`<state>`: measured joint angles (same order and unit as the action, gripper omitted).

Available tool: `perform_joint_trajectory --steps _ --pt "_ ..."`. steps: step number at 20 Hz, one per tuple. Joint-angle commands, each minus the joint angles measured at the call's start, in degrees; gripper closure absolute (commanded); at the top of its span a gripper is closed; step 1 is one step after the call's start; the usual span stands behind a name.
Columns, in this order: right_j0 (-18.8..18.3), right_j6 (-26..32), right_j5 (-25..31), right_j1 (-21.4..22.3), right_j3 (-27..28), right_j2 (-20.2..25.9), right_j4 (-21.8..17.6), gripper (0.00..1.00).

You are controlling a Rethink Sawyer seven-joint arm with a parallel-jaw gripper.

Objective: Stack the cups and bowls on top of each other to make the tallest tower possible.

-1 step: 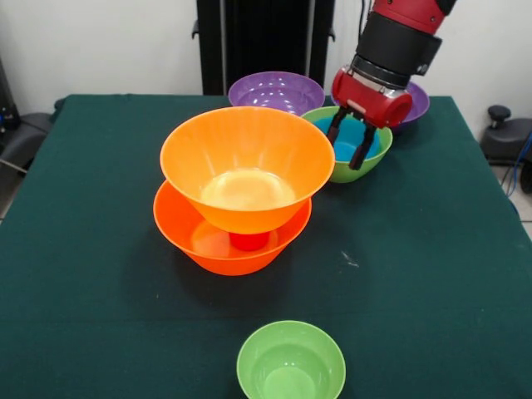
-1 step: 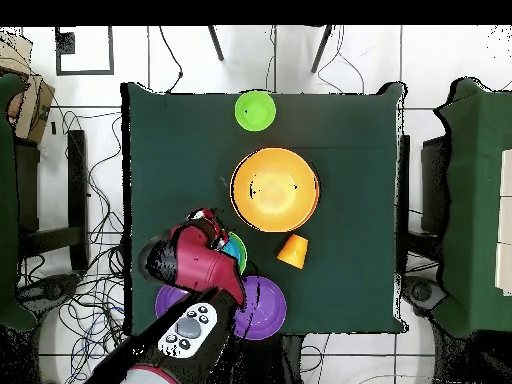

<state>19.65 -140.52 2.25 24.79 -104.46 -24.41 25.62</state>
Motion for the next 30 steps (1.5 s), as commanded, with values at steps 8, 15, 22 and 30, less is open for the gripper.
perform_joint_trajectory --steps 8,15,22,30 --pt "0.86 -7.24 0.56 -0.76 1.21 8.02 -0.06 0.0" --pt "0.7 -8.49 2.3 1.07 -0.68 10.32 0.83 0.0" --pt "-1.84 -7.53 1.7 2.48 -2.38 13.41 -0.48 0.0" --pt "-1.66 -5.66 6.81 2.83 -2.13 12.47 -1.03 0.0"
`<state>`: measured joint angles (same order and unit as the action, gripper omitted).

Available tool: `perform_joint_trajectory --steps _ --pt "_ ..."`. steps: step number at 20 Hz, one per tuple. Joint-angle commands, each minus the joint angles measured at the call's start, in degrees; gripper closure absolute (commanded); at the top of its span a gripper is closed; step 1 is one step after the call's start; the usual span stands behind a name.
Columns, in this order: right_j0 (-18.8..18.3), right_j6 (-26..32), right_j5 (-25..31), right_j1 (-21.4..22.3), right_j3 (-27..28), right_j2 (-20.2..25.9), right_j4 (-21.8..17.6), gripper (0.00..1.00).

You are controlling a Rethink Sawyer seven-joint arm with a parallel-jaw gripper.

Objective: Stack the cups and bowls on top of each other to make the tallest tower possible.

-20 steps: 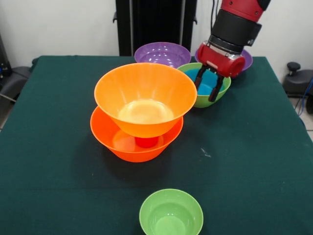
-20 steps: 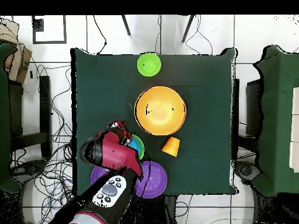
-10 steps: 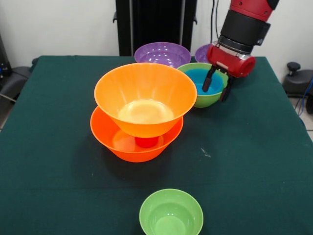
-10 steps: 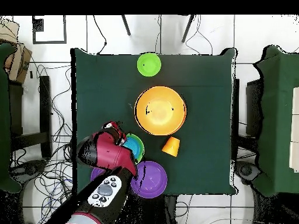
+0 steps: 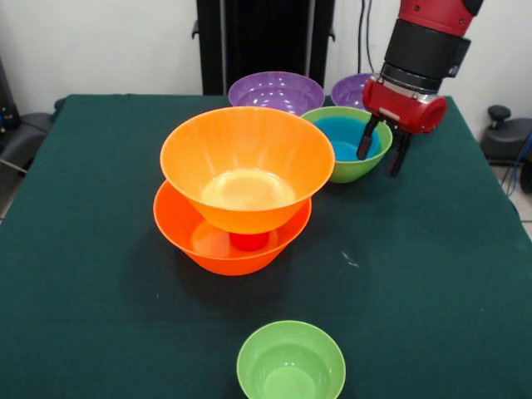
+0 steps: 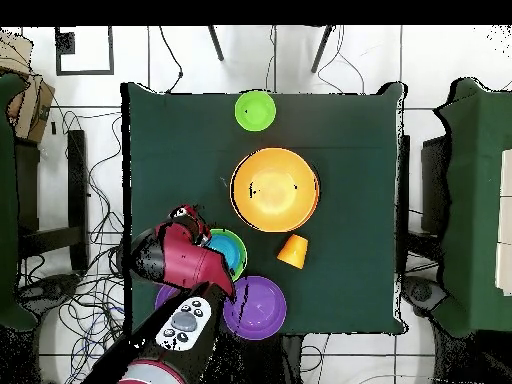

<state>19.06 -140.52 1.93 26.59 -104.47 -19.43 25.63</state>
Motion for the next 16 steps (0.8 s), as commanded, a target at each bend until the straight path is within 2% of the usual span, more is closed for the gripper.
perform_joint_trajectory --steps 1,7,13,16 --pt "-0.91 -5.56 8.09 1.01 -1.81 7.15 -0.94 0.0" --pt "-2.76 -4.51 9.14 2.75 -3.52 8.22 -1.9 0.0" --pt "-2.38 -3.71 14.83 4.97 -3.9 6.27 -2.39 0.0" --pt "-4.45 -3.64 14.56 6.21 -5.77 8.89 -1.91 0.0"
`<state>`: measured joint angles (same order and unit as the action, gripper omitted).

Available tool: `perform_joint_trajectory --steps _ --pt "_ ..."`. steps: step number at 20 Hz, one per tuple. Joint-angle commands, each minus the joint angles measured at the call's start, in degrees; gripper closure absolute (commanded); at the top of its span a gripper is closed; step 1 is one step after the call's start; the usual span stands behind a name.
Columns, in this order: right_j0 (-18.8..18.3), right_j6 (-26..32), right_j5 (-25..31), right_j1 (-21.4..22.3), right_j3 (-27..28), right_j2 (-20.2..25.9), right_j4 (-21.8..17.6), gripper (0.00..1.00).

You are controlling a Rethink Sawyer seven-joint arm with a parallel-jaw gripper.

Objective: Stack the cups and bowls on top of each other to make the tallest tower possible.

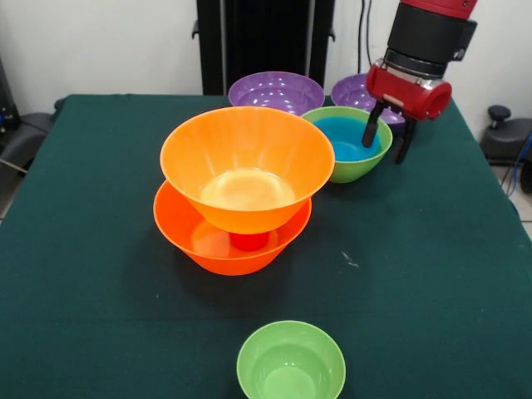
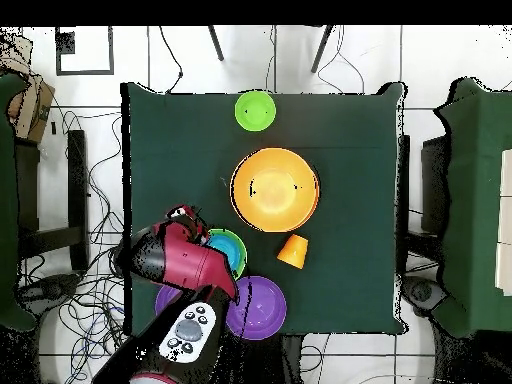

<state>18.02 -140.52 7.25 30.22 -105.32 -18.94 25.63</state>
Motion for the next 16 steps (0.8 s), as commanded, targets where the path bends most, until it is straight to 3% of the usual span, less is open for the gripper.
perform_joint_trajectory --steps 1,9,16 --pt "-3.63 -3.48 8.7 2.47 -5.11 8.55 -2.08 0.0" --pt "-10.57 -0.58 6.97 2.7 -7.69 14.89 -3.41 0.0" --pt "-13.53 0.02 4.31 0.53 -6.47 16.53 -5.99 0.0"
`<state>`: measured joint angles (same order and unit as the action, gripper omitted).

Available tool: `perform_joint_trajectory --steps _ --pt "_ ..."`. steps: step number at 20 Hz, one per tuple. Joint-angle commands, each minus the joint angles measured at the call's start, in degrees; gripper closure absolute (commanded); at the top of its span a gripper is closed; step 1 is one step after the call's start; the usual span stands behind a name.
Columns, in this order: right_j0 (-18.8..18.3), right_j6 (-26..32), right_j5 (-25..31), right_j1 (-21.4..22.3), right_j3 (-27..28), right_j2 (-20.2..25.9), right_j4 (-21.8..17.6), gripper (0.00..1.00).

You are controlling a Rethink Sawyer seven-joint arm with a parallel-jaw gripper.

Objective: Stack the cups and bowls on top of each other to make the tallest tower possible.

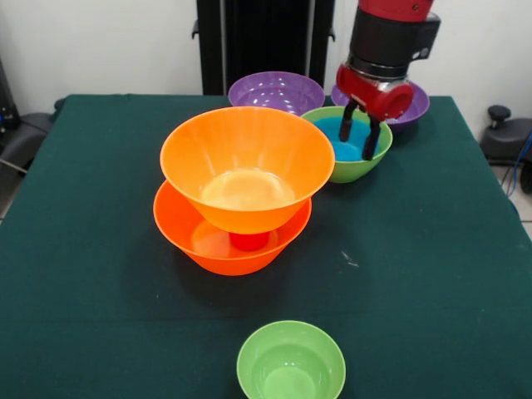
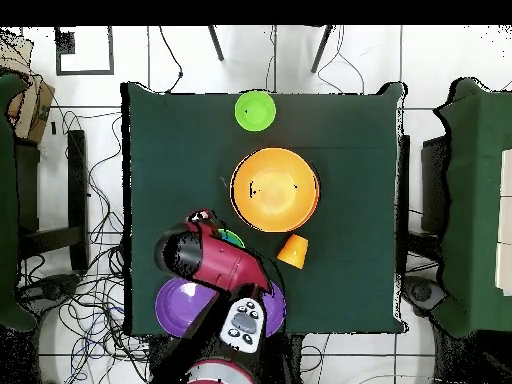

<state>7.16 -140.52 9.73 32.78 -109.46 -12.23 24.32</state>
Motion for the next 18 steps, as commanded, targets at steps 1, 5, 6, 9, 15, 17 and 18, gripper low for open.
perform_joint_trajectory --steps 1,5,6,9,15,17,18 --pt "-3.12 -0.12 1.07 -2.5 -2.19 10.16 -5.13 0.0" --pt "-3.51 -1.03 -0.22 -3.5 -1.46 10.53 -5.95 0.0" --pt "-3.35 -1.29 -0.19 -3.65 -1.24 10.32 -6.05 0.0" --pt "-3.07 -2.0 -0.63 -4.33 -0.91 10.15 -6.37 0.0" --pt "-1.26 -3.94 -1.3 -5.54 -0.16 9.62 -5.49 0.0" --pt "-0.88 -4.33 -1.66 -5.87 -0.07 9.58 -5.26 0.0" --pt "-0.83 -4.43 -1.92 -6.23 0.08 9.62 -5.19 0.0"
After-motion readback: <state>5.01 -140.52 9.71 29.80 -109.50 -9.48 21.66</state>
